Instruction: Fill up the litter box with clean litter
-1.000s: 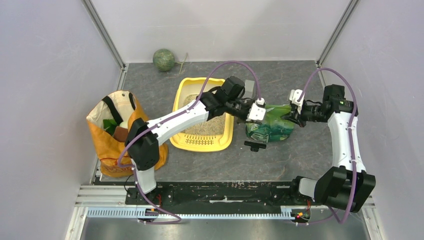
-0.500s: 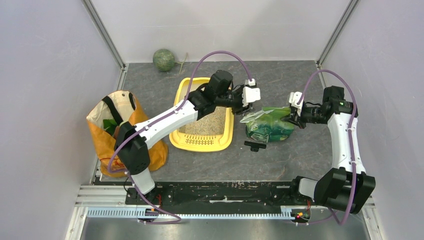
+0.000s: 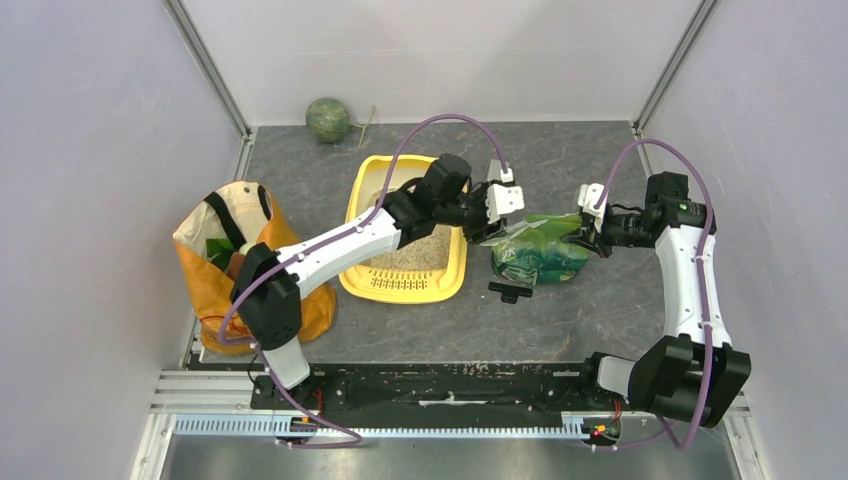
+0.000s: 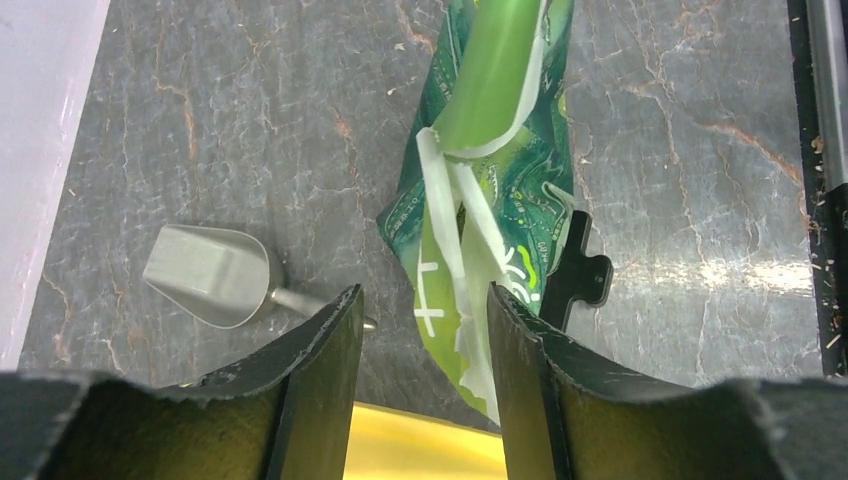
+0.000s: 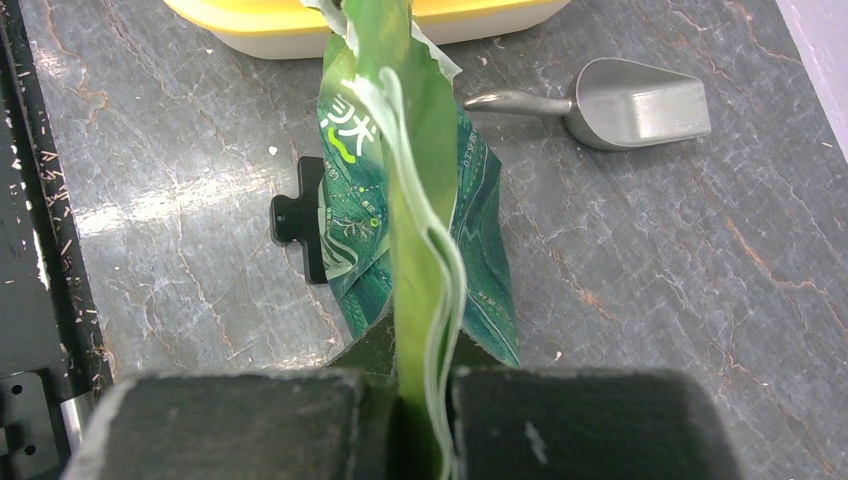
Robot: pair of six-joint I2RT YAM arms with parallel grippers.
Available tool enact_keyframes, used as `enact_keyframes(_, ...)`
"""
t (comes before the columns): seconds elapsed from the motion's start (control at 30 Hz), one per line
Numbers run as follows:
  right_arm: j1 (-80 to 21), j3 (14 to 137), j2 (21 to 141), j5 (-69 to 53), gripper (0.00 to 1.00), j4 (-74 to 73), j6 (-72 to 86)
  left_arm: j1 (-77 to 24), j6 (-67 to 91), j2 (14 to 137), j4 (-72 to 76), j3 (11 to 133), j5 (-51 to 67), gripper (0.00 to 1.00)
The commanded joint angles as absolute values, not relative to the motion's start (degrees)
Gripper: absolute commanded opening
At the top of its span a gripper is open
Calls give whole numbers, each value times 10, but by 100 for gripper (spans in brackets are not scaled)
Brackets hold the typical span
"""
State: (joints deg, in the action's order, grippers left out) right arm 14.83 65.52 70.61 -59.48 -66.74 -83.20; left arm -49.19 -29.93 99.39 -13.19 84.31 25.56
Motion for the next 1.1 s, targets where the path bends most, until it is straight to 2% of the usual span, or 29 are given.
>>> enact_keyframes(0.0,144,673,711,-611,0,-691,-830,-504,-273,994,-109,839,244,56)
enact_keyframes(0.27,144,674,710,-614,0,-692,-832,-515,-266,1015,-86,842,161,57)
enact_keyframes(0.37,144,676,710,-616,0,-691,-834,-514,-262,1032,-82,854,125,54)
enact_keyframes(0.63,144,680,714,-617,0,-695,-837,-507,-245,1073,-67,874,164,50)
enact_keyframes(0.7,144,679,715,-617,0,-697,-838,-501,-229,1088,-66,891,187,44)
enact_keyframes(0.77,144,678,716,-616,0,-696,-839,-496,-212,1102,-71,916,221,23)
enact_keyframes(0.8,144,678,716,-615,0,-696,-840,-492,-202,1108,-79,935,242,7)
enact_keyframes(0.83,144,681,717,-614,0,-697,-840,-490,-186,1112,-95,956,267,2)
enact_keyframes(0.93,144,699,720,-613,0,-693,-838,-493,-138,1119,-158,1039,333,2)
enact_keyframes(1.07,144,746,745,-634,0,-633,-755,-506,-101,1143,-200,1115,331,2)
